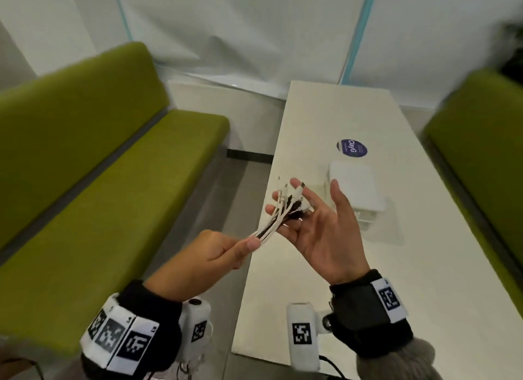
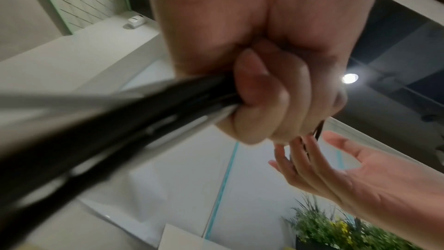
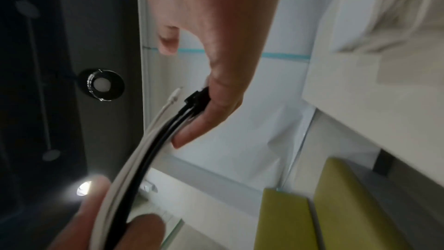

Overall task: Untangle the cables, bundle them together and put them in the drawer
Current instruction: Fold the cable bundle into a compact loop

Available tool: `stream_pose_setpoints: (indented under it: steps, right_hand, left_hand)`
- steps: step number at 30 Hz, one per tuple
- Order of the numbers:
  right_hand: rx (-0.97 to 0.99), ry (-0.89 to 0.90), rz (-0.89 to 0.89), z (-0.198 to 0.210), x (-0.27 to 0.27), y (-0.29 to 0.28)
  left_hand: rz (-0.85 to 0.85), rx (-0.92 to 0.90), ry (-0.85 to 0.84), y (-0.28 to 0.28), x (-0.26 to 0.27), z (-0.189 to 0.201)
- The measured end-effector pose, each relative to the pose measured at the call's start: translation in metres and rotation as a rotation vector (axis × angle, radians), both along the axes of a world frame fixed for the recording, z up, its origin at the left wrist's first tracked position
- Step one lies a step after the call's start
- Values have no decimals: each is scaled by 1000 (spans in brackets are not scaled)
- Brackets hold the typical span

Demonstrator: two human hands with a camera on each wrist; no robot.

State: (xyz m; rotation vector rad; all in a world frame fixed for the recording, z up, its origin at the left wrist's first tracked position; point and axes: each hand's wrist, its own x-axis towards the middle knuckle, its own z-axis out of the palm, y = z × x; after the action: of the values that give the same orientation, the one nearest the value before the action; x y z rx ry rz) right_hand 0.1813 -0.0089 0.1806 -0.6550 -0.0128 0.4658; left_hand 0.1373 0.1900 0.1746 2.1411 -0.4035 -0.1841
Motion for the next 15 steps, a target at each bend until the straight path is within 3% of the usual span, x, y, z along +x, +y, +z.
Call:
stream_pose_setpoints:
  steps: [6, 15]
  right_hand:
    - [-186, -14, -110, 8, 1, -81]
    - [-96, 1, -118, 40, -4, -170]
  left_hand:
    - [-72, 240, -65, -59, 18, 16]
    - [15, 515, -198, -138, 34, 89]
